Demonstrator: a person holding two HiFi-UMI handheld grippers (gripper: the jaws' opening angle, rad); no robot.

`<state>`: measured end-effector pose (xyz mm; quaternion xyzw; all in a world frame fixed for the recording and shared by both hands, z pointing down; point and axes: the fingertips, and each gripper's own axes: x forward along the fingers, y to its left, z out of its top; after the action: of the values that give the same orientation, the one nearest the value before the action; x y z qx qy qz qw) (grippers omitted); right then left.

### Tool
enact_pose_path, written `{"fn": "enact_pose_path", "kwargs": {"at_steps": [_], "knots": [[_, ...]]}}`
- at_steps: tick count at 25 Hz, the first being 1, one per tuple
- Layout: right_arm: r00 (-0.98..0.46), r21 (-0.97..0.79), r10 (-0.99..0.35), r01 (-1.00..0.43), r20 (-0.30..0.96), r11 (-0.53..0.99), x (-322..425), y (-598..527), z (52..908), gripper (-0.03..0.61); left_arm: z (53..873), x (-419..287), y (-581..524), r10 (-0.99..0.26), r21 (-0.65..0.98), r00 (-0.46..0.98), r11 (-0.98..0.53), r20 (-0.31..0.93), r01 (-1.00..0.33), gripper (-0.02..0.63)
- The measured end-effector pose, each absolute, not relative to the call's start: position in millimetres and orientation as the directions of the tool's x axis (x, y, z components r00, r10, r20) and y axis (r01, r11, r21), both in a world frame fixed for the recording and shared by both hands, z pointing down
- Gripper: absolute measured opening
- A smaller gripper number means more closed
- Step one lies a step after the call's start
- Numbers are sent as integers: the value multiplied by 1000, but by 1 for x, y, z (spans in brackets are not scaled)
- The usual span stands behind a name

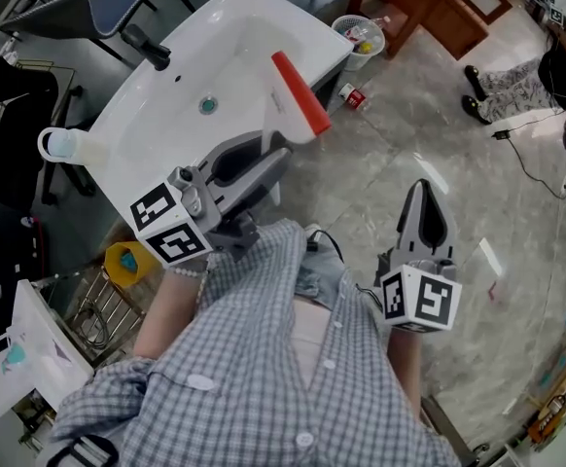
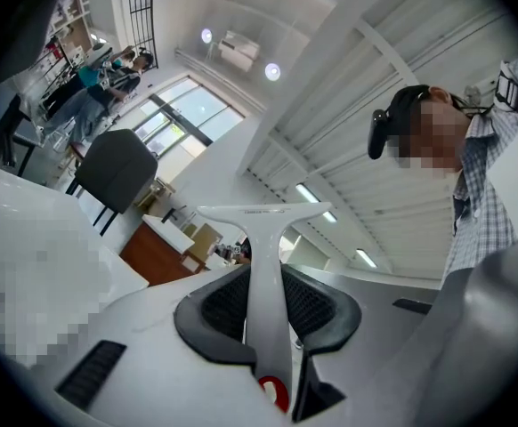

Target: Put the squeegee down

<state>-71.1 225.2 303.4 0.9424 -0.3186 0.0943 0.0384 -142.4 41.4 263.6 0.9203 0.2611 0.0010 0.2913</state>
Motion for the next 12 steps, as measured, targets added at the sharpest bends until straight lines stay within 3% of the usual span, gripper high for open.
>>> {"fn": "enact_pose_path", "kwargs": {"at_steps": [12], "knots": [[788, 27, -589, -603, 181, -798, -39, 266, 308, 9, 268, -111, 78, 479, 532, 860, -690, -173, 491, 89]]}}
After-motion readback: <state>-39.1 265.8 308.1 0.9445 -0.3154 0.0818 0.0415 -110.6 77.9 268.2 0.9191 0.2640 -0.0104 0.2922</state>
